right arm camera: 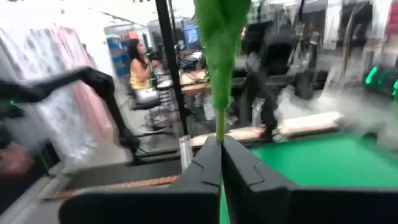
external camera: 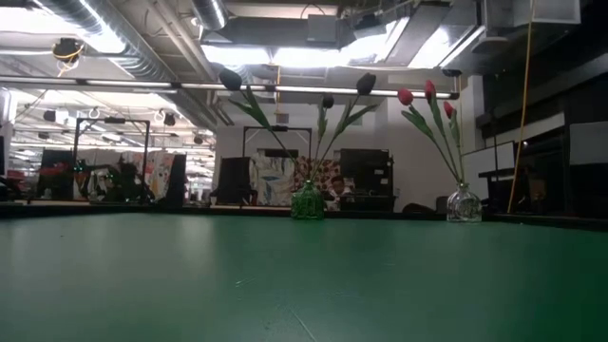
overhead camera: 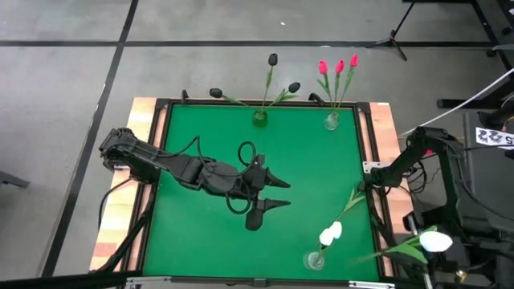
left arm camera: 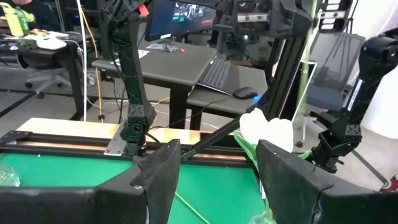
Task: Sort flowers into vase by color
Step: Put the white tulip into the bottom transparent vase
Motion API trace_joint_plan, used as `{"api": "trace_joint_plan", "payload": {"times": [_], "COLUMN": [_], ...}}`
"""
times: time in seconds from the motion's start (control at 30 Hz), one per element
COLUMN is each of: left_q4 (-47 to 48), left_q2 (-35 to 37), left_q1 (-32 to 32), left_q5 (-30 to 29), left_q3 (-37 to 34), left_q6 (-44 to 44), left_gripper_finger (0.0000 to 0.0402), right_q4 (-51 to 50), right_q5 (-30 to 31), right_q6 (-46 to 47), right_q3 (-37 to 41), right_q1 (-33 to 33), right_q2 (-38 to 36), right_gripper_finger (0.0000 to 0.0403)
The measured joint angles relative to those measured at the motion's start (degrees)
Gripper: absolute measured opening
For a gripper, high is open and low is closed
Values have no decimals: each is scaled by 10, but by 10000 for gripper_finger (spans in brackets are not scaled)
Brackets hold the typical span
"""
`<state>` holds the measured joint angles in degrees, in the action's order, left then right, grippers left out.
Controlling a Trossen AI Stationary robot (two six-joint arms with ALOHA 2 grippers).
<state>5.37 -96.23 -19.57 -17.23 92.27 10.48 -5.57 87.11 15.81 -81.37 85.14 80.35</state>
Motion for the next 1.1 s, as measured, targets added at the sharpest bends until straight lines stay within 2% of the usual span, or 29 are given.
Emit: {"api": "trace_joint_plan", "payload": {"times": [0.17,0.27,0.4,0.7,0.9,1.0,1.1], "left_q4": [0,0,2,5,5,5,6], "left_q2": [0,0,0,0,0,0,0], "left_q1": [-5,-8,-13,-18,-17,-14,-14], "left_q5": [0,0,0,0,0,0,0], "left_q3": [0,0,0,0,0,0,0], "left_q6": [1,-1,-5,-17,-23,-18,-13], "left_gripper_finger": [208,208,208,208,208,208,208], "right_q4": [13,37,84,178,140,141,145], "right_q5": [3,2,1,5,1,-4,-40], "right_q6": [109,143,137,135,139,151,175], "right_q3": [15,43,79,161,230,263,296], "right_q1": [-16,-40,-63,-63,-67,-66,-65], "right_q2": [20,20,21,21,-16,-60,-88], "right_gripper_finger": [0,0,0,0,0,0,0]}}
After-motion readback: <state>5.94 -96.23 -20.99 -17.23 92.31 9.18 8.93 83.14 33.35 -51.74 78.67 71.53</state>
